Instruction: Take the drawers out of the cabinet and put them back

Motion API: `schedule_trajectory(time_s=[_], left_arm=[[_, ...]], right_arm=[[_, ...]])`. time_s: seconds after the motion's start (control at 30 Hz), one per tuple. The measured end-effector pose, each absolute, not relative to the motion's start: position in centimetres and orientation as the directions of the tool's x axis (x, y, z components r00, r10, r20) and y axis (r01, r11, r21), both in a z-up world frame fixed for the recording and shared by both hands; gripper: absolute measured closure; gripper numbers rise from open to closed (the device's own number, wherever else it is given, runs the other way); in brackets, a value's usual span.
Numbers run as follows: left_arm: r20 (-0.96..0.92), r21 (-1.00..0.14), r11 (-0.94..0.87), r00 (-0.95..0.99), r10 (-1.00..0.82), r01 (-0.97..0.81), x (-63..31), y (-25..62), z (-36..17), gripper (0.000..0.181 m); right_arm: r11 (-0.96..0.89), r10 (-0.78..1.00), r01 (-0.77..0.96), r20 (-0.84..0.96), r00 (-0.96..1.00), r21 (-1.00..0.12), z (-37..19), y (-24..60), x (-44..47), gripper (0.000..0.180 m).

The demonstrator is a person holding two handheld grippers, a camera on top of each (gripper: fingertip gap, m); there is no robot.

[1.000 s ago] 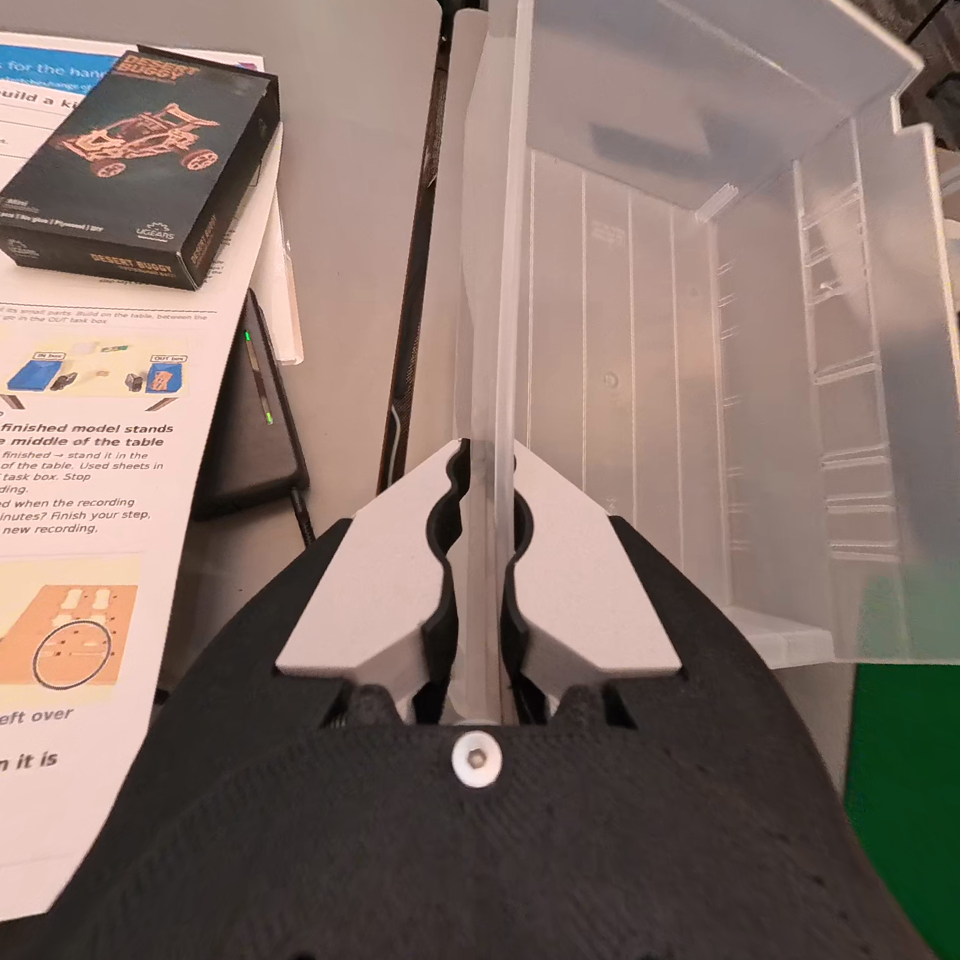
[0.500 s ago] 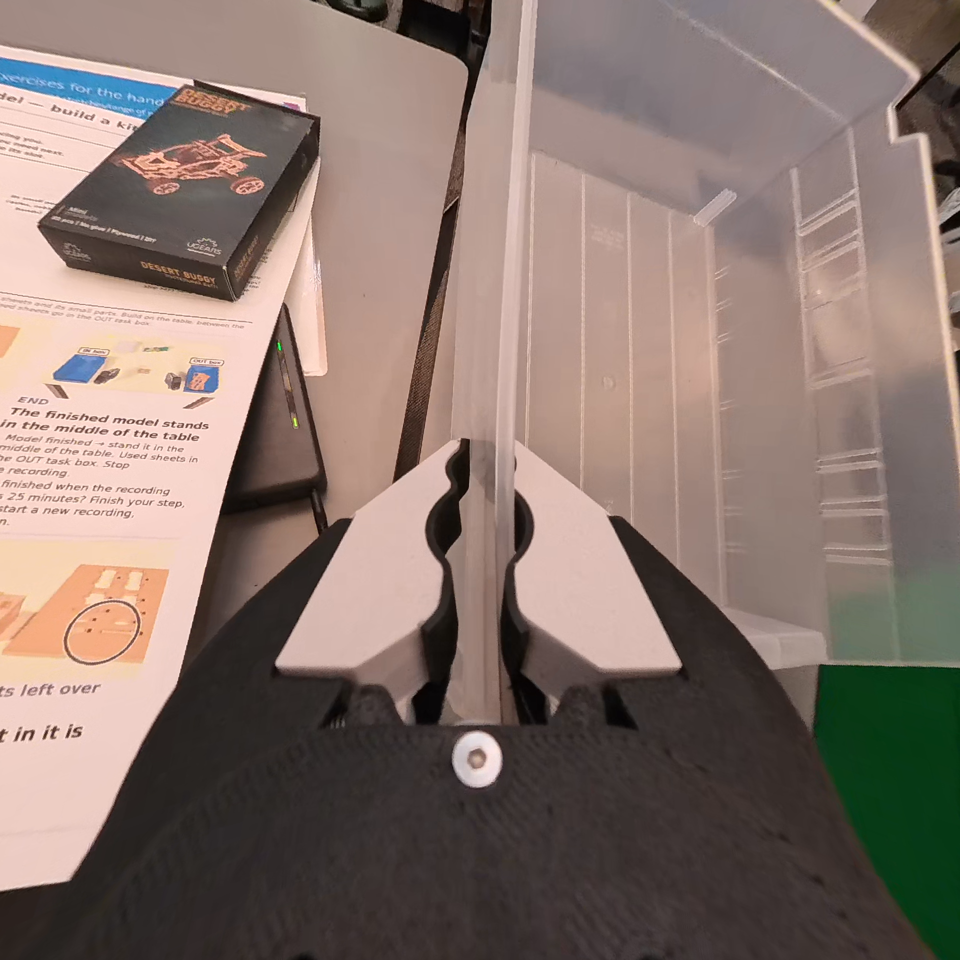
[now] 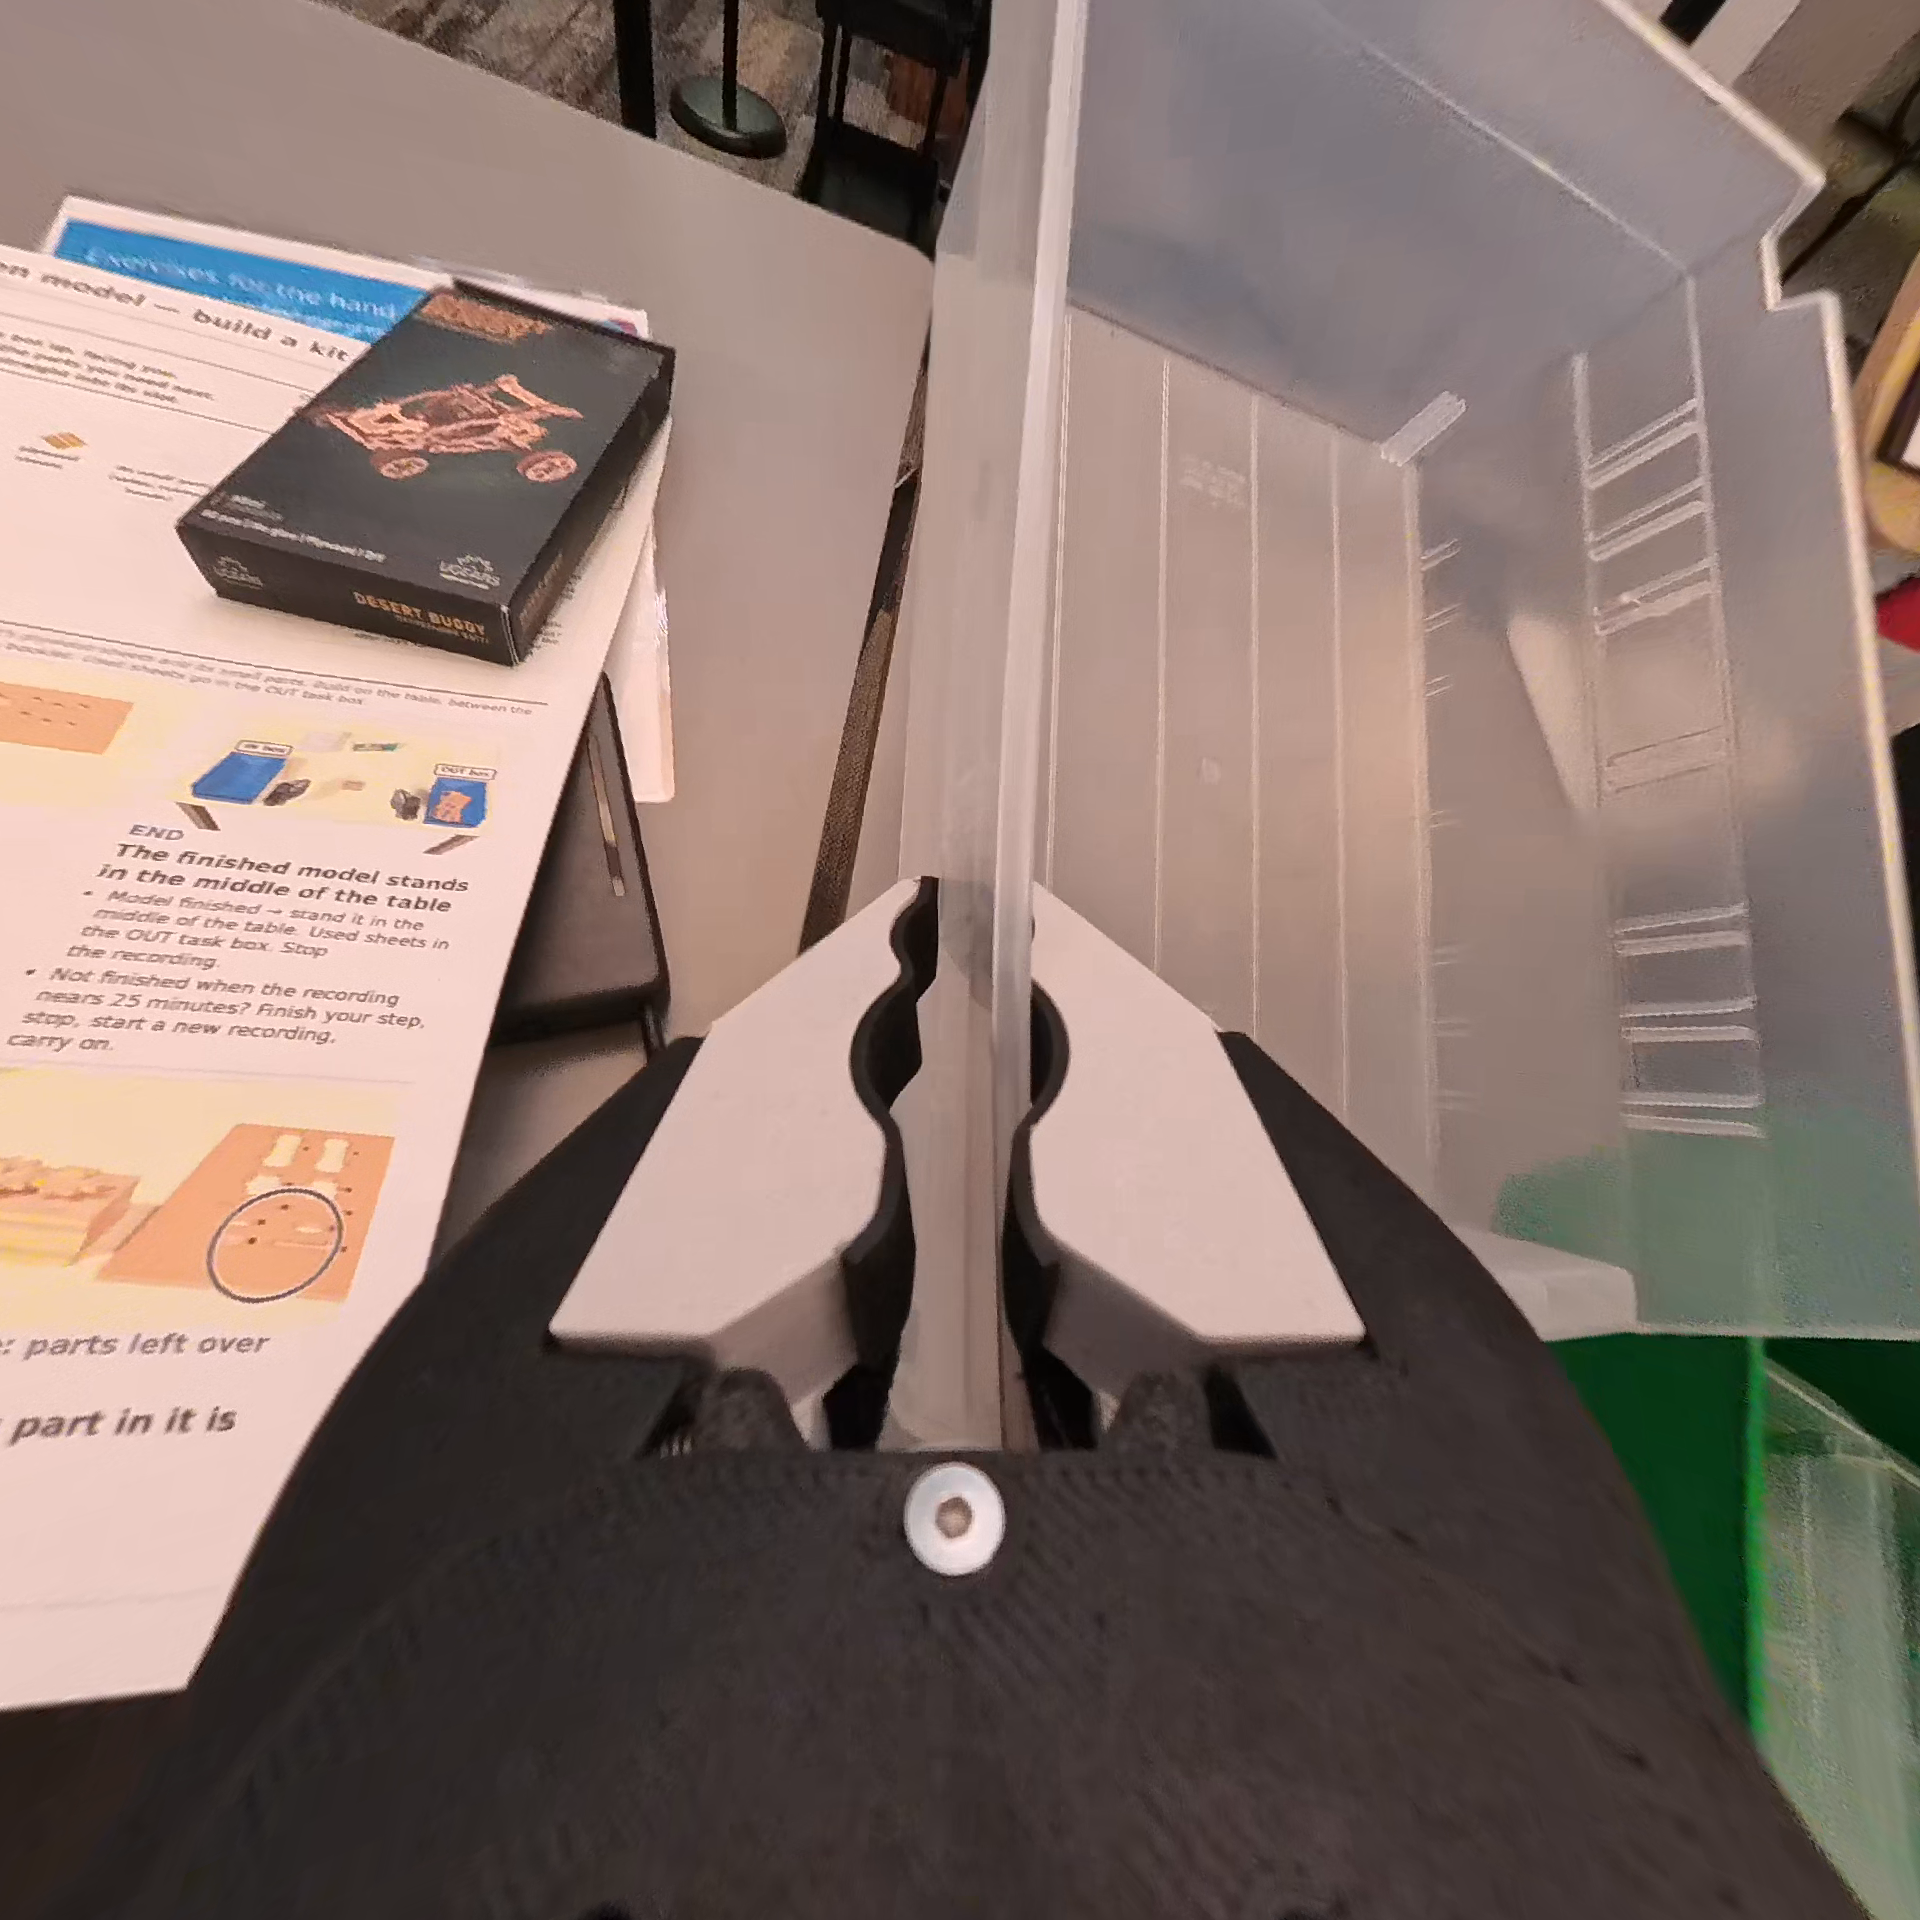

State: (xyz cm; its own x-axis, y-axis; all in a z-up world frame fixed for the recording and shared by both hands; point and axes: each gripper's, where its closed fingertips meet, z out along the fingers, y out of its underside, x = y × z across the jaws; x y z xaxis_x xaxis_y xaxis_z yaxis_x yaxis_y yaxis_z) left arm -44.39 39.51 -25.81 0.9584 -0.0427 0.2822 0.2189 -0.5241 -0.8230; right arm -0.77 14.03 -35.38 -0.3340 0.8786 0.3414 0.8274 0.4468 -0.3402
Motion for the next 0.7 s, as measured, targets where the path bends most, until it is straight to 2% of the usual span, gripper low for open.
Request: schedule_trajectory(time_s=[0.47,0.7], left_arm=[[0.216,-0.930,-0.281,0.971,0.105,0.238,-51.8,35.6,-15.7,0.174],[0.264,-0.947,-0.166,0.961,0.083,0.275,-52.6,33.7,-11.6,0.174]], right_arm=[[0.218,0.951,0.885,0.292,-0.099,-0.410,-35.5,17.7,-9.5,0.153],[0.058,0.958,0.893,0.277,0.076,-0.446,-35.5,20.9,-14.7,0.153]])
